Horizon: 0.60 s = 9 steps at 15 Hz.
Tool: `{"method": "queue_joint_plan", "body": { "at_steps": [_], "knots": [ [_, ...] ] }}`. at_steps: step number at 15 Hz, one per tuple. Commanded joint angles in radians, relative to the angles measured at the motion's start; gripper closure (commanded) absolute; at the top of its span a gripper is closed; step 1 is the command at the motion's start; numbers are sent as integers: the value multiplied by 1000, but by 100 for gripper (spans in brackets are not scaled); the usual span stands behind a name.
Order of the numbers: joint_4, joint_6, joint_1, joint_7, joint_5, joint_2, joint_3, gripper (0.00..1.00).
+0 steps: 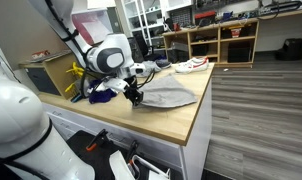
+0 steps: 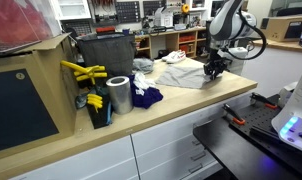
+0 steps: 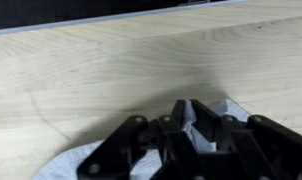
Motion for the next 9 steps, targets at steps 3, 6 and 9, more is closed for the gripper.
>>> {"method": "queue_joint_plan", "body": {
  "at_steps": [3, 6, 9],
  "knots": [
    [-18, -164, 37, -33, -22, -231, 14, 96],
    [-16, -231, 60, -61, -26, -311, 16, 96],
    [-13, -280, 73, -86, -34, -366, 15, 96]
  ]
}}
